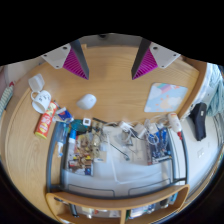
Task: Arrange mouse
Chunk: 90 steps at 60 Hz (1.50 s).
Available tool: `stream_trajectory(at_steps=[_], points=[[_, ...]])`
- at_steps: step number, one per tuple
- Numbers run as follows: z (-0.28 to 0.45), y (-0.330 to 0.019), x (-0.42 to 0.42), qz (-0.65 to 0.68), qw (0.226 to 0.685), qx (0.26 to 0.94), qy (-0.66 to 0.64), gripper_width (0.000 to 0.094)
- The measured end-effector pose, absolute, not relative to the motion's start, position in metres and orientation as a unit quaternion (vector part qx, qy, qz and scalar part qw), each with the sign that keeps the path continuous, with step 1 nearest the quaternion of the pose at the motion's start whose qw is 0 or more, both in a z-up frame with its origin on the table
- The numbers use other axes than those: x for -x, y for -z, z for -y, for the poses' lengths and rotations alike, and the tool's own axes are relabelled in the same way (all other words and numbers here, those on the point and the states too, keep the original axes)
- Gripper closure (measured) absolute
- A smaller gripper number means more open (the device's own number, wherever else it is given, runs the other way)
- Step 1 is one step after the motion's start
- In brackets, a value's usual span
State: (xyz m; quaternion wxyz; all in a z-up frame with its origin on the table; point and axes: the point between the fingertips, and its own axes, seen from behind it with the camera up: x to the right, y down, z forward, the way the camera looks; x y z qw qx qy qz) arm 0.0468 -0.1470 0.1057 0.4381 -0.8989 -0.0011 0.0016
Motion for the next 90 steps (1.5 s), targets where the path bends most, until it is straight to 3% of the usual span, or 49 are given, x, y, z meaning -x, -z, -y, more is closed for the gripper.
stream_trajectory(at_steps=[9, 20, 36, 53, 71, 76, 90], points=[[0.129, -0.053, -0.122, -0.019, 0.401, 0.916, 0.014, 0.0091], [0.077, -0.018, -0.166, -0.018, 0.374, 0.927, 0.011, 0.0085], [-0.015, 0.005, -0.163, 0.011, 0.360, 0.933, -0.018, 0.0086], [-0.068, 0.009, -0.147, 0.049, 0.350, 0.935, -0.035, 0.0102], [-0.085, 0.015, -0.119, 0.100, 0.353, 0.930, -0.038, 0.0294], [-0.087, 0.014, -0.116, 0.093, 0.361, 0.927, -0.038, 0.0394], [-0.090, 0.013, -0.120, 0.054, 0.387, 0.921, -0.013, 0.0536]])
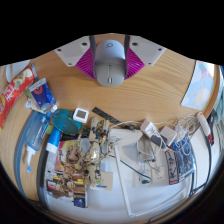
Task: Arrange mouse
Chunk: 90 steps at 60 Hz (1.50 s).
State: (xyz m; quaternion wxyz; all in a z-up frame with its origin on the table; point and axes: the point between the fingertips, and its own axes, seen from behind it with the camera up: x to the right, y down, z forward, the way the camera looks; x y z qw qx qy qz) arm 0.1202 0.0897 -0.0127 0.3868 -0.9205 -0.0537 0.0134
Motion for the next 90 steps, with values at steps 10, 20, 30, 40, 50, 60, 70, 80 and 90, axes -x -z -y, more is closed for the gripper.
stream_trajectory(at_steps=[10, 20, 30, 40, 50, 60, 70, 80, 90], points=[[-0.086, 0.015, -0.121, 0.032, 0.370, 0.929, 0.000, 0.0625], [-0.087, 0.014, -0.122, 0.007, 0.348, 0.937, 0.024, 0.0626], [-0.094, -0.062, -0.104, -0.039, 0.383, 0.921, 0.065, 0.0623], [-0.111, -0.205, -0.033, -0.057, 0.481, 0.873, 0.055, 0.0622], [-0.118, -0.276, 0.070, -0.015, 0.530, 0.847, 0.034, 0.0625], [-0.119, -0.230, 0.177, 0.011, 0.503, 0.864, -0.002, 0.0626], [-0.105, -0.115, 0.247, 0.043, 0.431, 0.901, -0.013, 0.0627], [-0.078, -0.023, 0.273, 0.059, 0.370, 0.927, -0.005, 0.0626], [-0.062, 0.015, 0.272, 0.060, 0.345, 0.937, 0.006, 0.0612]])
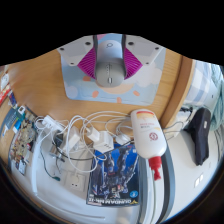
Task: Arrange mouse
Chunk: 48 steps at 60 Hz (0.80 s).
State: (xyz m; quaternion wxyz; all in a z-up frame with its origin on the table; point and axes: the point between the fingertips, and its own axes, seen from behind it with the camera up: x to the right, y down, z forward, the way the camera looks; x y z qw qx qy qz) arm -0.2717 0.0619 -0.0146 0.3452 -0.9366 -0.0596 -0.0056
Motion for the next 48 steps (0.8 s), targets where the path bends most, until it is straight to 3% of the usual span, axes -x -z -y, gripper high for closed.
stream_trajectory(at_steps=[14, 19, 21, 48], points=[[-0.061, 0.017, 0.269, 0.023, 0.335, 0.942, -0.003, 0.0404], [-0.058, 0.011, 0.257, 0.027, 0.325, 0.945, 0.018, 0.0108], [-0.060, 0.000, 0.253, 0.025, 0.332, 0.943, 0.024, 0.0070], [-0.029, -0.226, 0.257, 0.006, 0.435, 0.901, -0.014, 0.0070]])
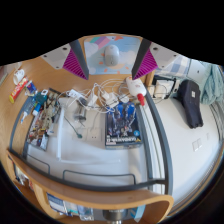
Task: Arrange mouse
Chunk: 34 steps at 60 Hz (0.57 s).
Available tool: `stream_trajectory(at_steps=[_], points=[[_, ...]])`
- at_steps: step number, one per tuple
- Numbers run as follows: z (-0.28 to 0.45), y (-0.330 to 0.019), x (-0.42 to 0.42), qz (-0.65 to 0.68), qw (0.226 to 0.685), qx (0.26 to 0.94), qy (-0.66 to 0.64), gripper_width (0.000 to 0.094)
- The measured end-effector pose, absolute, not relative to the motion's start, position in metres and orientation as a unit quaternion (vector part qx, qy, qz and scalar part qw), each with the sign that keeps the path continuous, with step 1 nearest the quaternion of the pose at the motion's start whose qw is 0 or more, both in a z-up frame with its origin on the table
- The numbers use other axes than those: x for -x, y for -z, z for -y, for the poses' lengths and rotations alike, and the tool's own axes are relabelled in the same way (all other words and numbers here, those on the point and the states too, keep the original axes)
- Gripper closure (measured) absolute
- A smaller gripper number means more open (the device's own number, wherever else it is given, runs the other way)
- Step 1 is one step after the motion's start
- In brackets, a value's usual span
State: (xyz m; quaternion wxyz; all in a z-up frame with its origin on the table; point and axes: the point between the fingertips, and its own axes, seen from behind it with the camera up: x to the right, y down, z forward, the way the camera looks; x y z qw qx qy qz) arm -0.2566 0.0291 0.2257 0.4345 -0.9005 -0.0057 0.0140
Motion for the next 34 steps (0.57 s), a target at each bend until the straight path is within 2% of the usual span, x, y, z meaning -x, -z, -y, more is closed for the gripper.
stream_trajectory(at_steps=[11, 34], points=[[-0.005, -0.283, 0.270, 0.021, 0.480, 0.876, -0.042, 0.0072], [0.028, -0.280, 0.259, 0.021, 0.473, 0.880, -0.031, 0.0080]])
